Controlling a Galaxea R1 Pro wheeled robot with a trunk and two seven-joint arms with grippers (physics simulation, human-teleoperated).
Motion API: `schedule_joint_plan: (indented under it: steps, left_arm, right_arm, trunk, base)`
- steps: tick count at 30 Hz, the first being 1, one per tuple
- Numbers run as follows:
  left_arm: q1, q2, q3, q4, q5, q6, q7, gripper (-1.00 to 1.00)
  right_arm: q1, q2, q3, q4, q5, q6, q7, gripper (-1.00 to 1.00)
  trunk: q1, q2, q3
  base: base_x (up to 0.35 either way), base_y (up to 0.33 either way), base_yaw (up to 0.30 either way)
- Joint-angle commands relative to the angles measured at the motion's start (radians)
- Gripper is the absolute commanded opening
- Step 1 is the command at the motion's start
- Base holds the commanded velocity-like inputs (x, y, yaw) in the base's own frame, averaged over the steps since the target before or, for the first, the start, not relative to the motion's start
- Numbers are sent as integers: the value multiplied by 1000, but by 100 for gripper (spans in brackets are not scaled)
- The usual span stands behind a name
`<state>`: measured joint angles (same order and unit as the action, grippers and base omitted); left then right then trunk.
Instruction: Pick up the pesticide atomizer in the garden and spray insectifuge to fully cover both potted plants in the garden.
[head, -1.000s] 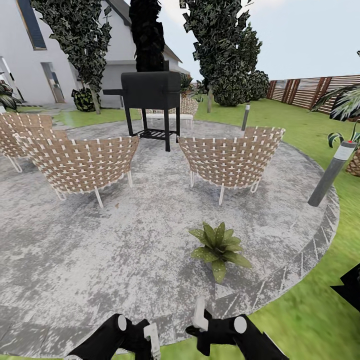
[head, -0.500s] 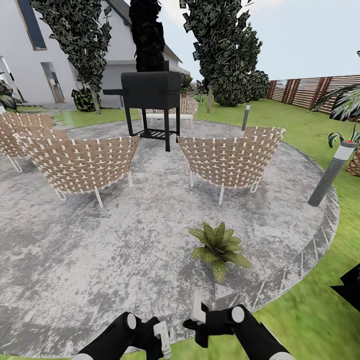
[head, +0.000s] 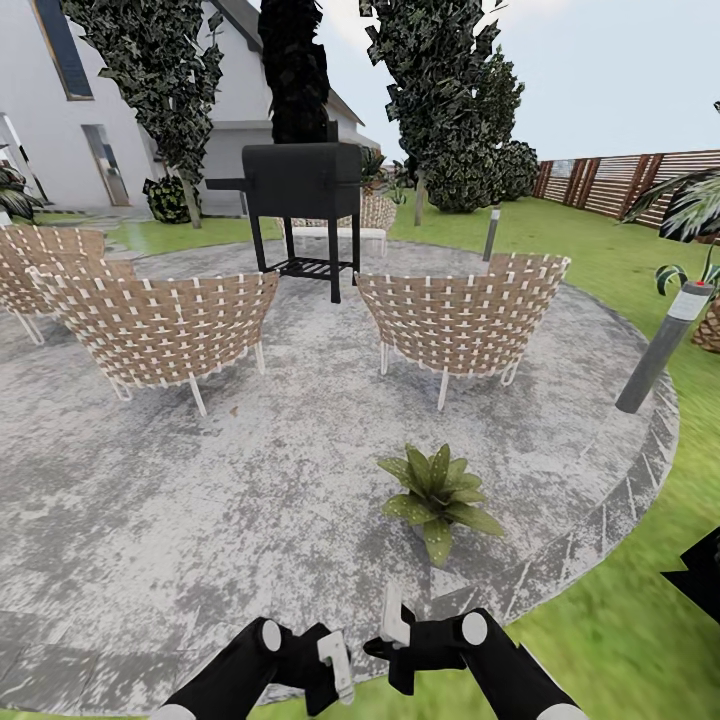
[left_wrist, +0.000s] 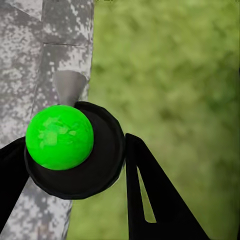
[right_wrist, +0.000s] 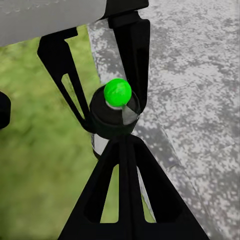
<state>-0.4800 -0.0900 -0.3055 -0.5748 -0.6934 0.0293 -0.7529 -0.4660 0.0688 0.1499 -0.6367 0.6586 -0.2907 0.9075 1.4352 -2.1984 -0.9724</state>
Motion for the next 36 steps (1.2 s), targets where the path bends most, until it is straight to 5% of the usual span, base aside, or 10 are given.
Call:
schedule_joint_plan:
  steps: [1,36]
  left_arm:
    - [0,-1,0,-2,-5,3,-3,-100]
    - [1,-29,-6,28,-4,-69,-7,-100]
  right_arm:
    - [0,0,-1,-1,9,-5,1,-100]
    - [0,0,0,-3,10,-5,1,-100]
  trunk:
    - [0,0,-1]
    - [0,0,-1]
  base:
    - [0,0,0]
    - [0,0,0]
